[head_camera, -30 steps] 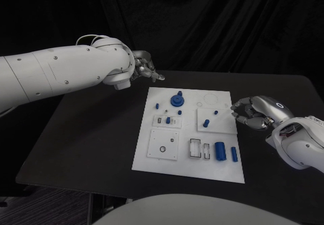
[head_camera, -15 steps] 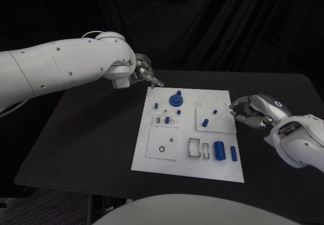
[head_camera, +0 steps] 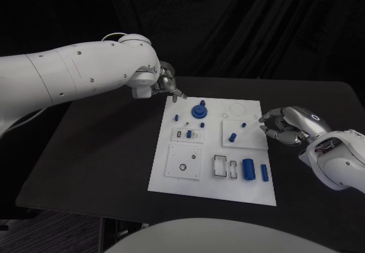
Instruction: Assemble the parts on the task board
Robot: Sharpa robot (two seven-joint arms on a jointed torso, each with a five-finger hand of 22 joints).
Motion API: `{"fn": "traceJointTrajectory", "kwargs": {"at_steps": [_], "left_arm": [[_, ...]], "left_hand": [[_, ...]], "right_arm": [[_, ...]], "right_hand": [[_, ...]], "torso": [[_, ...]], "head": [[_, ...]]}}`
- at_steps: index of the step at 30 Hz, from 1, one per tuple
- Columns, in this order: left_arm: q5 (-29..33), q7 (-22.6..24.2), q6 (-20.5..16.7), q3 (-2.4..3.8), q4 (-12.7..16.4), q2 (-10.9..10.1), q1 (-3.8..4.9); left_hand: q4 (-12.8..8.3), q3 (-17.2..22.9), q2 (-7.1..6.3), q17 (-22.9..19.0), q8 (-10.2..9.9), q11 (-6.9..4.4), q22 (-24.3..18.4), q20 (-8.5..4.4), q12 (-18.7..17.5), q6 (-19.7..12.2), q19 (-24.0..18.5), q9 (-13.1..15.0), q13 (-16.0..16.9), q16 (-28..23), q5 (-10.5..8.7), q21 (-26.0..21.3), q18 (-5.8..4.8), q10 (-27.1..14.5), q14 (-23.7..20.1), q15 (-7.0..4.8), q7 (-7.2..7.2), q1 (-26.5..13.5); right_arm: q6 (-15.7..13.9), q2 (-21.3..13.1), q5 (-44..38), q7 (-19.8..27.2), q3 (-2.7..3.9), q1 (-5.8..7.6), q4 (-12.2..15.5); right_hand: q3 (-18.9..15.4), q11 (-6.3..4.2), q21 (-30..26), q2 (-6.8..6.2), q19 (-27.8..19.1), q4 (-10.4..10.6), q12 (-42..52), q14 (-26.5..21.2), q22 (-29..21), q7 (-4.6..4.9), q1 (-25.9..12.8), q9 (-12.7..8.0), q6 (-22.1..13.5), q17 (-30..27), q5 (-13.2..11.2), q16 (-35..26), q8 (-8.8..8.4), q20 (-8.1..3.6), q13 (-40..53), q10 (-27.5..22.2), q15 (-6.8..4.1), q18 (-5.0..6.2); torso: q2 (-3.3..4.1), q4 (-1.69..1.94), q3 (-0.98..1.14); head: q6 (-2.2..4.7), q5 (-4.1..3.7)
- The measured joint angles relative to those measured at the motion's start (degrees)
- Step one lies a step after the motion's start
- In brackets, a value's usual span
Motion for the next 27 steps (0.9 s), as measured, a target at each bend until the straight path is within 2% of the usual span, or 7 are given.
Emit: {"fn": "traceJointTrajectory", "kwargs": {"at_steps": [7,14,19,27], "left_arm": [[-2.1,-1.4,0.3,0.0,-0.3,0.5,-0.23],[-3.8,-2.5,1.1,-0.01,-0.3,0.8,-0.36],[-4.5,-2.9,2.0,0.0,-0.4,1.1,-0.49],[-5.0,-3.5,3.5,0.0,-0.9,1.5,-0.92]], "left_hand": [[0.1,0.4,0.05,0.0,0.3,-0.06,0.0,0.0,0.1,1.5,0.0,-0.8,0.0,0.0,-0.3,0.0,0.0,0.1,0.0,0.2,-0.29,0.7],[0.1,0.4,0.04,0.0,0.3,-0.07,0.0,0.0,0.1,1.9,0.0,-0.8,0.0,0.0,-0.98,0.0,0.0,0.1,0.0,0.2,-0.29,0.7],[0.1,0.4,0.04,0.0,0.3,-0.07,0.0,-0.01,0.1,1.9,0.0,-0.8,0.0,0.0,-1.12,0.0,0.0,0.1,0.0,0.21,-0.29,0.7],[0.1,0.4,0.04,0.0,0.3,-0.07,0.0,-0.01,0.1,1.9,0.0,-0.8,0.0,0.0,-1.36,0.0,0.0,0.1,0.0,0.22,-0.29,0.7]], "right_arm": [[-0.7,-0.5,0.0,0.6,0.0,0.01,0.4],[-1.3,-0.7,0.1,1.1,0.02,0.02,0.6],[-1.6,-0.7,0.1,1.2,0.02,0.03,0.6],[-1.7,-0.7,0.1,1.3,0.02,0.03,0.6]], "right_hand": [[0.0,0.0,0.2,0.0,0.0,0.0,0.2,0.0,0.0,0.18,0.0,0.0,0.2,0.0,0.0,0.2,0.0,0.0,0.0,0.0,0.0,0.0],[0.0,0.0,0.4,0.0,0.0,0.0,0.2,0.0,0.0,0.18,0.0,0.0,0.2,0.0,0.0,0.2,0.0,0.0,0.0,0.0,0.0,0.0],[0.0,0.0,0.4,0.0,0.0,0.0,0.2,0.0,0.0,0.18,0.0,0.0,0.2,0.0,0.0,0.2,0.0,0.0,0.0,0.0,0.0,0.0],[0.0,0.0,0.4,0.0,0.0,0.0,0.2,0.0,0.0,0.18,0.0,0.0,0.2,0.0,0.0,0.2,0.0,0.0,0.0,0.0,0.0,0.0]], "torso": [[0.14,0.01,-0.04],[0.1,0.02,-0.03],[0.1,0.18,-0.03],[0.23,0.2,-0.05]], "head": [[0.0,0.35],[0.0,0.23],[0.0,0.04],[0.0,0.17]]}}
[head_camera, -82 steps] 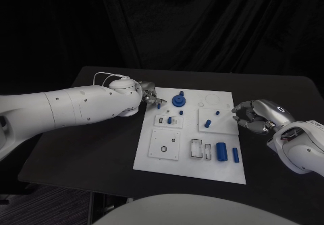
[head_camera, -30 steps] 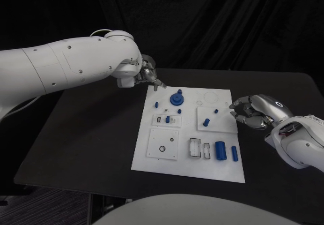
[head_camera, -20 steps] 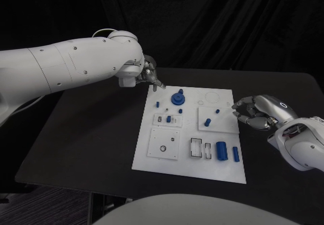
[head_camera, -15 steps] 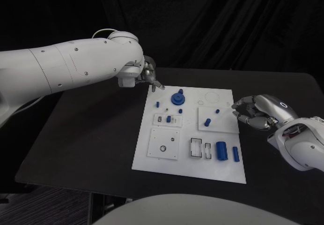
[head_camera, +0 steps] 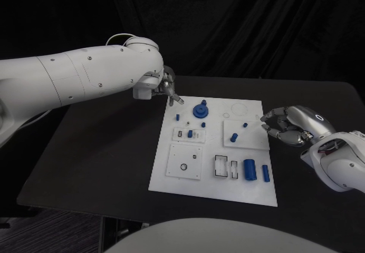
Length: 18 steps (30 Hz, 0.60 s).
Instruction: Assemble the parts on the task board
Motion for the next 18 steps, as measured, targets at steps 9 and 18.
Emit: {"fn": "traceJointTrajectory", "kwargs": {"at_steps": [9,18], "left_arm": [[-0.2,-0.3,0.9,-0.01,0.0,0.1,-1.1],[-0.3,-0.3,1.2,0.0,-0.2,0.6,-1.84]], "left_hand": [[0.0,0.0,0.07,0.0,0.0,0.0,0.0,0.0,-0.1,-0.3,0.0,-0.6,0.0,0.0,-0.26,0.0,0.0,0.0,0.1,-0.12,0.3,-1.0],[0.0,0.3,0.3,0.0,-0.3,0.01,0.0,0.0,-0.2,-1.2,0.0,-1.5,0.0,0.0,-0.26,-0.5,0.0,0.0,0.2,-0.05,0.42,-1.4]], "right_arm": [[0.0,0.0,0.0,0.0,0.0,0.0,0.0],[0.0,0.1,0.0,0.0,0.0,0.0,0.0]], "right_hand": [[0.0,0.0,0.0,0.0,0.0,0.0,0.0,0.0,0.0,0.0,0.0,0.0,0.0,0.0,0.0,0.0,0.0,0.0,0.0,0.0,0.0,0.0],[0.0,0.16,0.0,0.0,0.2,0.0,0.0,0.0,0.0,0.0,0.0,-0.1,0.0,0.0,0.0,0.0,0.0,0.21,0.0,0.2,0.0,0.0]], "torso": [[0.05,0.04,-0.01],[-0.04,0.07,0.0]], "head": [[0.0,-0.08],[0.0,-0.03]]}}
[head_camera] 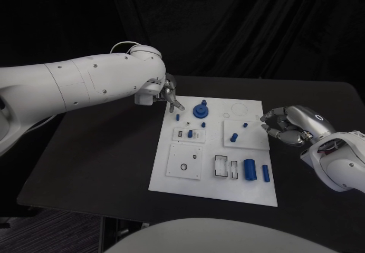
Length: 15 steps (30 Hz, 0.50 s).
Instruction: Assemble the parts on the task board
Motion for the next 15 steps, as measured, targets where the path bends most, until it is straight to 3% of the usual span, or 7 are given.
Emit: {"fn": "traceJointTrajectory", "kwargs": {"at_steps": [8,15], "left_arm": [[0.0,0.0,0.0,0.0,-0.3,0.2,-1.15],[-0.1,0.1,0.0,0.0,-0.4,0.5,-1.55]], "left_hand": [[0.0,0.7,-0.14,0.0,0.0,0.01,0.0,0.0,0.0,-0.7,0.0,-1.1,0.0,0.0,1.12,-0.7,0.0,0.0,0.0,0.01,0.29,-0.2],[-0.1,1.0,-0.22,0.0,0.0,0.03,0.0,0.0,0.0,-0.7,0.0,-1.5,0.0,0.0,1.55,-0.7,0.0,0.0,0.0,0.01,0.29,-0.2]], "right_arm": [[0.0,0.0,0.0,0.0,0.0,0.0,0.0],[0.1,0.0,0.0,-0.1,0.0,0.0,0.0]], "right_hand": [[0.0,0.0,0.0,0.0,0.0,0.0,0.0,0.0,0.0,0.0,0.0,0.0,0.0,0.0,0.0,0.0,0.0,0.0,0.0,0.0,0.0,0.0],[0.0,0.0,0.0,0.0,0.0,0.0,0.0,0.0,0.0,0.0,0.0,0.0,0.0,0.0,0.0,0.0,0.0,0.0,0.0,0.0,0.0,0.0]], "torso": [[-0.03,-0.01,0.01],[-0.01,-0.01,0.01]], "head": [[0.0,0.03],[0.0,0.05]]}}
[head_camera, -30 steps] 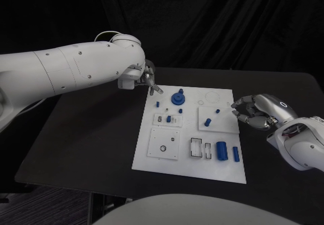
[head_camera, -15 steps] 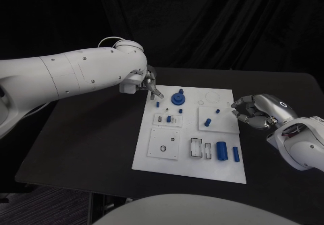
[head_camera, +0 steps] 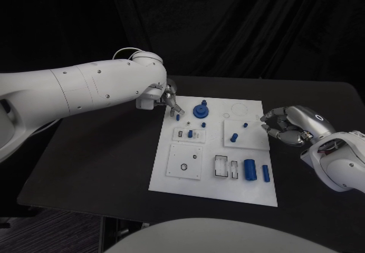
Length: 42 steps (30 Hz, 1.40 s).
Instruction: Assemble the parts on the task board
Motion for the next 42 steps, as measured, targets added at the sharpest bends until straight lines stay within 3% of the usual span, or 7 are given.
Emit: {"fn": "traceJointTrajectory", "kwargs": {"at_steps": [6,8,12,20,42], "left_arm": [[0.0,0.1,0.0,0.01,0.0,0.1,-0.11],[0.0,0.1,0.0,0.01,0.0,0.1,-0.14],[0.0,0.1,0.0,0.01,0.0,0.1,-0.18],[0.0,0.2,0.0,0.01,0.0,0.1,-0.21],[0.0,0.0,0.6,0.02,-0.2,0.7,-0.81]], "left_hand": [[0.1,0.6,-0.18,0.0,0.0,0.03,0.0,0.0,0.0,0.0,0.0,-0.4,0.0,0.0,1.22,0.0,0.0,0.0,0.0,0.0,0.0,0.2],[-0.1,0.7,-0.32,0.0,0.0,0.04,0.0,0.0,-0.1,0.0,0.0,-0.6,4.0,0.0,1.8,-0.2,0.0,0.0,0.0,0.01,0.0,0.4],[0.0,1.1,-0.31,0.0,0.0,0.08,0.0,0.0,-0.1,0.0,0.0,-0.9,4.0,0.0,2.81,-0.2,0.0,-0.1,0.0,0.01,0.0,0.7],[0.0,2.8,-0.9,0.0,0.0,0.09,0.0,0.0,-0.1,0.2,0.0,-1.6,4.2,0.0,7.06,-0.4,0.0,-0.1,0.0,0.02,-0.22,1.6],[0.0,3.2,-1.16,0.0,0.2,0.0,0.0,0.0,-0.1,0.6,0.0,-1.7,4.8,0.0,7.33,-0.7,0.0,0.0,-0.1,0.12,-0.56,1.9]], "right_arm": [[0.1,0.0,0.0,-0.1,0.0,0.0,0.0],[0.1,0.0,0.0,-0.1,0.0,0.0,0.0],[0.2,0.0,0.0,-0.1,0.0,0.0,0.0],[0.4,0.1,0.0,-0.2,0.0,0.0,-0.1],[0.7,0.0,0.0,-0.5,0.0,0.0,0.0]], "right_hand": [[0.0,0.0,0.0,0.0,0.0,0.0,0.0,0.0,0.0,0.0,0.0,-0.1,0.0,0.0,0.2,0.0,0.0,0.0,0.0,0.0,0.0,0.0],[0.0,0.0,0.0,0.0,0.0,0.0,0.0,0.0,0.0,0.0,0.0,-0.1,0.0,0.0,0.2,0.0,0.0,0.0,0.0,0.0,0.0,0.0],[0.0,0.0,0.0,0.0,0.0,0.0,0.0,0.0,0.0,0.0,0.0,-0.1,0.0,0.0,0.2,0.0,0.0,0.0,0.0,0.0,0.0,0.0],[0.0,0.0,0.0,0.0,0.0,0.0,0.0,0.0,0.0,0.0,0.0,-0.1,0.0,0.0,0.2,0.0,0.0,0.0,0.0,0.0,0.0,0.0],[0.2,0.0,0.0,0.0,0.0,0.2,0.0,0.0,0.0,0.0,0.0,-0.1,0.0,0.0,0.2,0.0,0.0,0.0,0.0,0.0,0.0,0.0]], "torso": [[0.01,0.02,0.0],[0.01,0.02,0.0],[0.01,0.01,0.01],[-0.01,-0.01,0.01],[-0.04,0.02,0.03]], "head": [[0.0,-0.07],[0.0,-0.07],[0.0,-0.08],[0.0,0.03],[0.0,-0.01]]}}
